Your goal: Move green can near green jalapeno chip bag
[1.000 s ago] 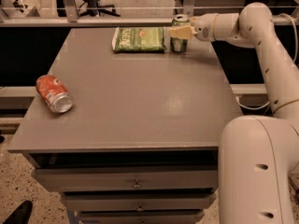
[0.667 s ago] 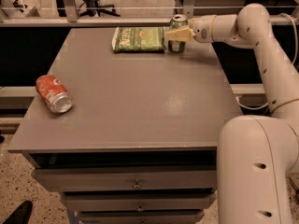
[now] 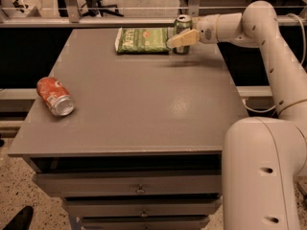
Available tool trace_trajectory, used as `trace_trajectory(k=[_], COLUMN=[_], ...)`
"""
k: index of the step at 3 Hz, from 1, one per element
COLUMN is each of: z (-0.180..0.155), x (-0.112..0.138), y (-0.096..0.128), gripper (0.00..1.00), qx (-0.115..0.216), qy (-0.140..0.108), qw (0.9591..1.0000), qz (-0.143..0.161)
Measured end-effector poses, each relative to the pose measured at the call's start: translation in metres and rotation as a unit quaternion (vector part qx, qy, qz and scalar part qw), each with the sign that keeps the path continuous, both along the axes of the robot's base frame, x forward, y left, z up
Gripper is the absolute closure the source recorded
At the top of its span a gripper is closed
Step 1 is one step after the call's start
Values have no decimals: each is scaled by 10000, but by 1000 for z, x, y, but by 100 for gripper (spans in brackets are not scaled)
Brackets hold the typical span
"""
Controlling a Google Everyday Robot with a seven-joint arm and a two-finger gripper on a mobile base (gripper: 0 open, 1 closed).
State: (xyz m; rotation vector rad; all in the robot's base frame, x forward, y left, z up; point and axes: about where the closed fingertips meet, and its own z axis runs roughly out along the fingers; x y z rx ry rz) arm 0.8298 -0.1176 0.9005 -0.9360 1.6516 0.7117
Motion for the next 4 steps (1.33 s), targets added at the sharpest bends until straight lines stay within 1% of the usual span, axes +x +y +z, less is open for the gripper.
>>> trace_trajectory(k=[1,2,3,4], z=[21,64,124,106], x=[-21,-59,-113,-137], y=[-18,-66,-112,-146], gripper=[0,0,0,0], qx=[-333,-707,-674,-709], qy=[-244,-721,-1347,-1199], qw=[9991,9946,9862,9857], qz=[54,-234,-687,-950])
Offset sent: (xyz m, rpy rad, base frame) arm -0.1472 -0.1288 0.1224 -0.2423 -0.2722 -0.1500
